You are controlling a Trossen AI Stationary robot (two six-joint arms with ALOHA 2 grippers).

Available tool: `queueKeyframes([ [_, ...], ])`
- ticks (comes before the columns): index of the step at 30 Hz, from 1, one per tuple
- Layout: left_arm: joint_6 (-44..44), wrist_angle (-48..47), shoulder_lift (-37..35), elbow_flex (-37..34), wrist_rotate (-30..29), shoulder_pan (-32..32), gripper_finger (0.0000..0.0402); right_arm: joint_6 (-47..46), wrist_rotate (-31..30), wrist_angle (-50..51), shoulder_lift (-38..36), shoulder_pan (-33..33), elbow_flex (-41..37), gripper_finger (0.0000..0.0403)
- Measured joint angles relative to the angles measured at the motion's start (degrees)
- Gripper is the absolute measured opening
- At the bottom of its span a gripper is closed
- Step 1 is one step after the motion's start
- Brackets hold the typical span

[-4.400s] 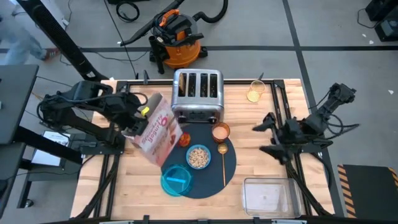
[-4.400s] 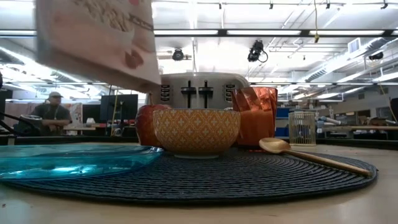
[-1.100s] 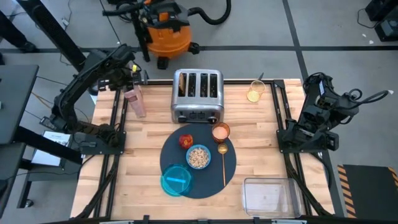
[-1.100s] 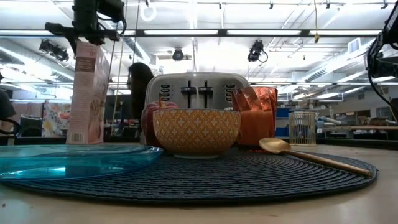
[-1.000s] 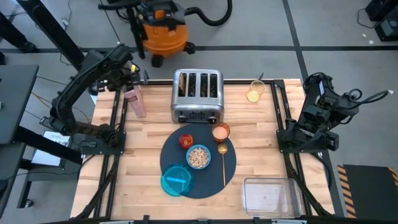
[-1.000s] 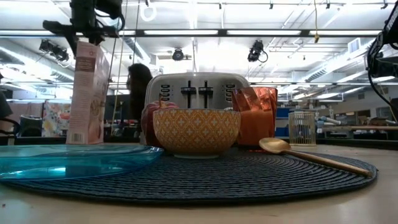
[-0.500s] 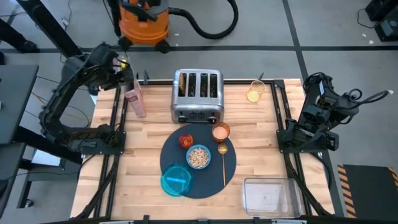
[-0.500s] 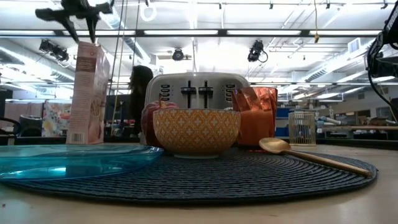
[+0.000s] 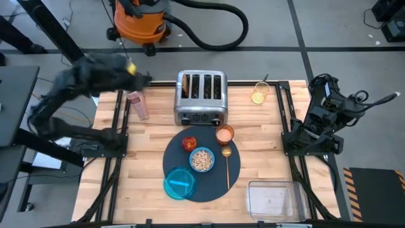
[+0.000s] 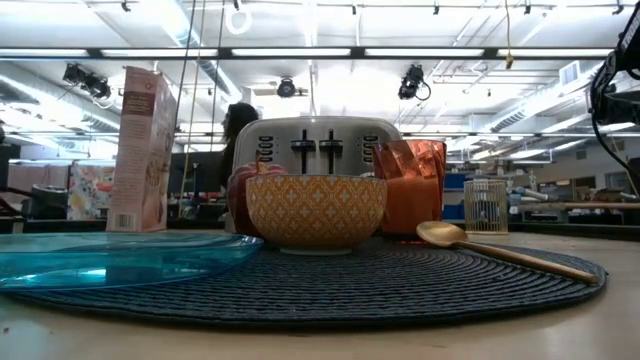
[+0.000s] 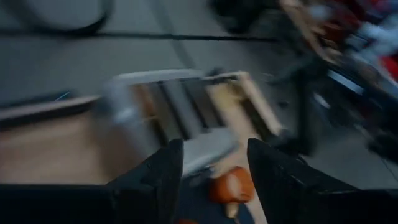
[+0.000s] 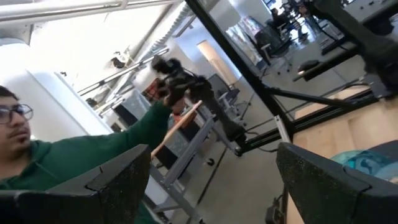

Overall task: Arrange a breakfast setting
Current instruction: Adjust the red apple

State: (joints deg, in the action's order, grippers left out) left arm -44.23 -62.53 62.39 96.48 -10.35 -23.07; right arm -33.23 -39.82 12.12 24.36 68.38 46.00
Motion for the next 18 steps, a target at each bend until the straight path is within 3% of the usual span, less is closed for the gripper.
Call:
queueKeyframes([
  [5, 9.61, 19.96, 2.6, -10.19, -8.04, 20.7, 0.017, 0.84, -1.07, -0.02, 0.0, 0.0, 0.02, 0.035],
  [8, 13.48, 23.71, 4.77, -14.04, -12.66, 29.11, 0.0159, 2.98, -1.08, -0.05, 0.0, 0.0, 0.02, 0.035],
  [13, 11.61, 25.14, 9.53, -20.22, -15.94, 37.72, 0.0145, 7.65, -1.09, -0.05, 0.0, 0.0, 0.02, 0.035],
  [18, 12.56, 29.26, 15.74, -26.92, -16.31, 41.09, 0.0142, 12.0, -5.16, -0.11, 0.0, 0.0, 0.02, 0.035],
])
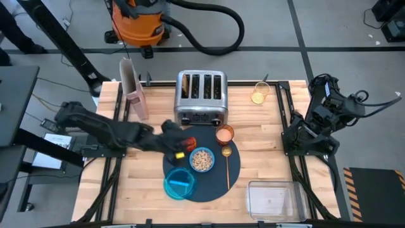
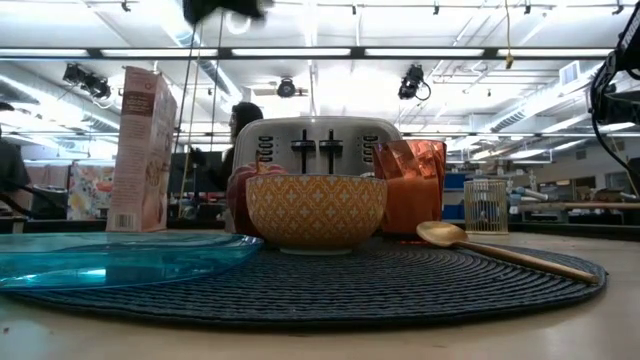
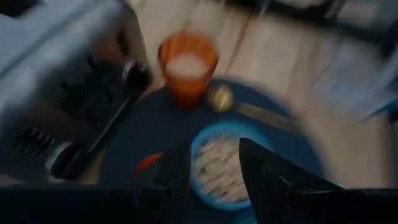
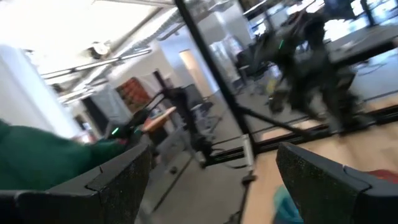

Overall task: Arrange a breakfast setting
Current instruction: Adjust the red apple

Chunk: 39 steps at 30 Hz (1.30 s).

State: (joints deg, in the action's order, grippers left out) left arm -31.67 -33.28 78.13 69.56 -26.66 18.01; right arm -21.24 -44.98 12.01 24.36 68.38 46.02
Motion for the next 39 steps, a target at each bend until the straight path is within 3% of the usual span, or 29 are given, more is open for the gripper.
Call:
queueKeyframes([
  [6, 3.87, 2.68, 7.19, -4.69, -2.16, 0.32, 0.0142, 3.39, -6.1, -1.23, 0.0, 0.0, 0.0, 0.035],
  [15, 13.67, 2.46, 12.5, -5.35, -0.43, -0.12, 0.0142, 4.54, -9.57, -4.16, 0.0, 0.0, 0.0, 0.035],
  [27, 16.47, 0.35, 17.66, -5.33, 1.33, -3.02, 0.0142, 4.94, -9.63, -4.5, 0.0, 0.0, 0.0, 0.035],
  [39, 15.99, 0.39, 17.92, -5.33, 0.81, -3.82, 0.014, 4.48, -9.53, -4.7, 0.0, 0.0, 0.0, 0.035],
])
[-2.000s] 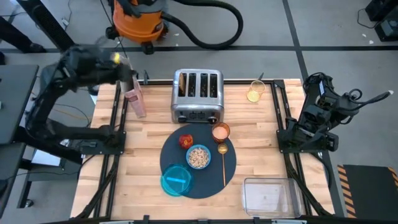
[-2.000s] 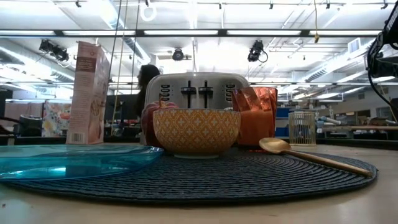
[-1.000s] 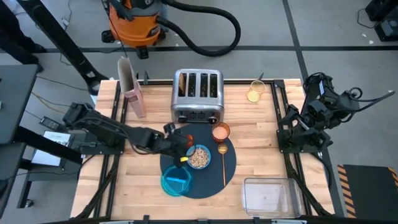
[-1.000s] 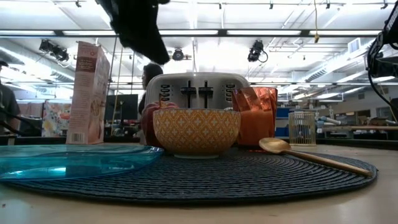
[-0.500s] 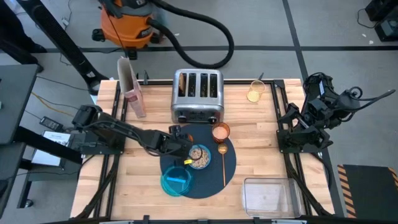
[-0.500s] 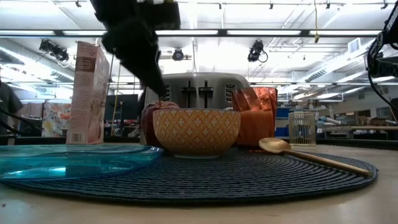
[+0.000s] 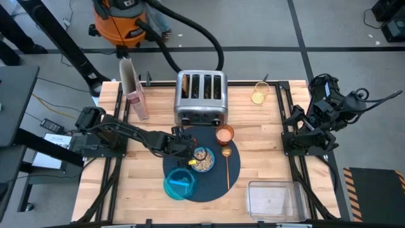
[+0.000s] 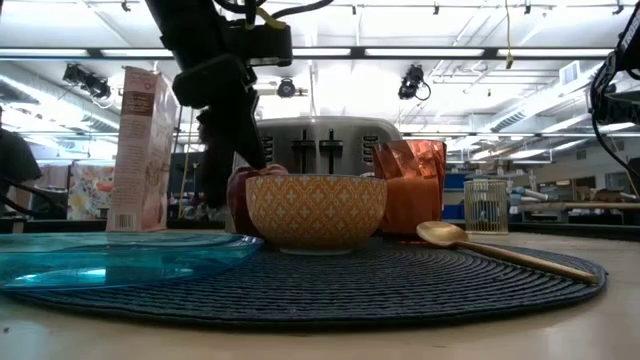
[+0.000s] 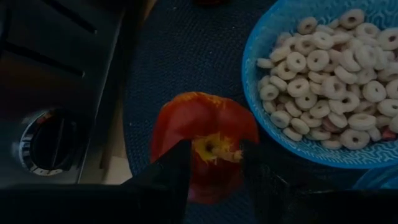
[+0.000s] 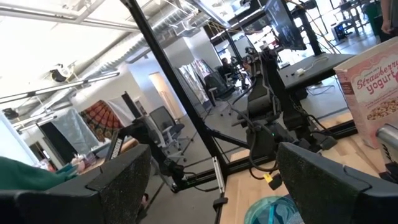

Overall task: Arrange a breakfast setting
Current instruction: Adjust the red apple

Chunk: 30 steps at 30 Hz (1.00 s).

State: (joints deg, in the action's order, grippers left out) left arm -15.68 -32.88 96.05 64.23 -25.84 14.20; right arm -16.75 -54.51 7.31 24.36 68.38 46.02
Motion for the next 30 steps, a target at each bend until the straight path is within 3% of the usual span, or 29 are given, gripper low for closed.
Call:
queueKeyframes([
  [5, -1.26, 0.0, 0.0, 0.0, -1.4, -0.55, 0.0101, 0.28, 0.12, 0.01, 0.0, 0.0, 0.0, 0.035],
  [13, -1.27, 0.07, -0.02, 0.02, 1.24, -1.83, 0.0021, 0.25, 0.12, 0.01, 0.0, 0.0, 0.0, 0.035],
  [18, -2.24, 0.03, -0.16, 0.04, 1.4, -2.58, 0.0018, -0.09, 0.13, 0.01, 0.0, 0.0, 0.0, 0.035],
  [23, -9.17, -1.45, -0.24, 0.07, 1.01, -4.33, 0.0028, -0.2, 0.12, 0.01, 0.0, 0.0, 0.0, 0.035],
  [30, -18.41, -8.15, -1.02, 0.92, 4.75, -6.22, 0.0022, -0.22, 0.12, 0.01, 0.0, 0.0, 0.0, 0.035],
])
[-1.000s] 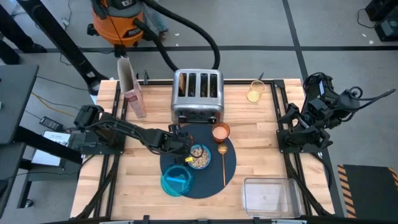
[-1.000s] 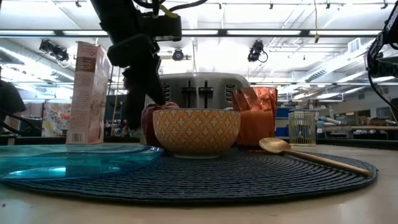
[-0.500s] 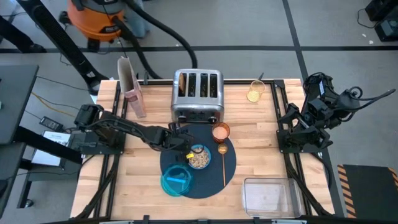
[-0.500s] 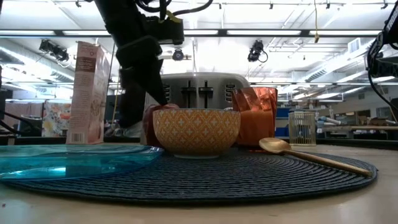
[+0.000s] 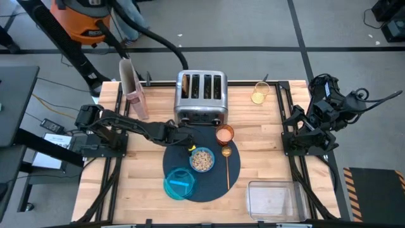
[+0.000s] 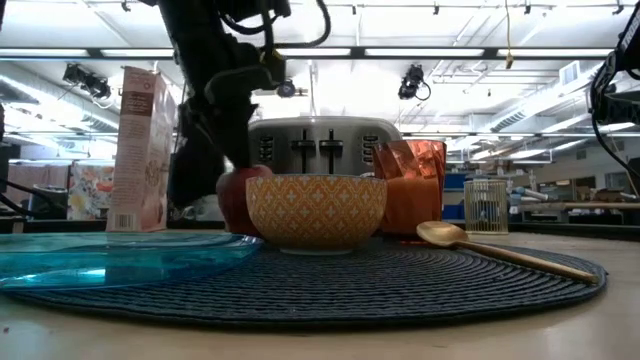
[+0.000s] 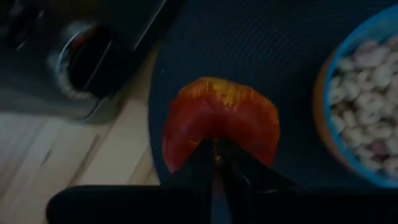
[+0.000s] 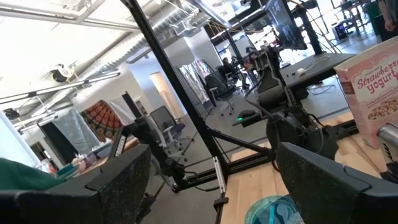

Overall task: Arrange a breakfast setting
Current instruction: Adjust the red apple

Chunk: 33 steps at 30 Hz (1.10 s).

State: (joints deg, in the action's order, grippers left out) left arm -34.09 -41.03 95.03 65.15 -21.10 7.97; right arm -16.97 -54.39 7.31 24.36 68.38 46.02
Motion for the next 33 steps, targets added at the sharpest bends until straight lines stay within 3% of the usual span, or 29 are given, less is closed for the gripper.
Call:
queueKeyframes([
  [33, 0.59, -5.19, 1.07, 2.63, 0.13, -2.41, 0.0026, -1.46, 0.44, 0.01, 0.03, 0.0, -0.02, 0.035],
])
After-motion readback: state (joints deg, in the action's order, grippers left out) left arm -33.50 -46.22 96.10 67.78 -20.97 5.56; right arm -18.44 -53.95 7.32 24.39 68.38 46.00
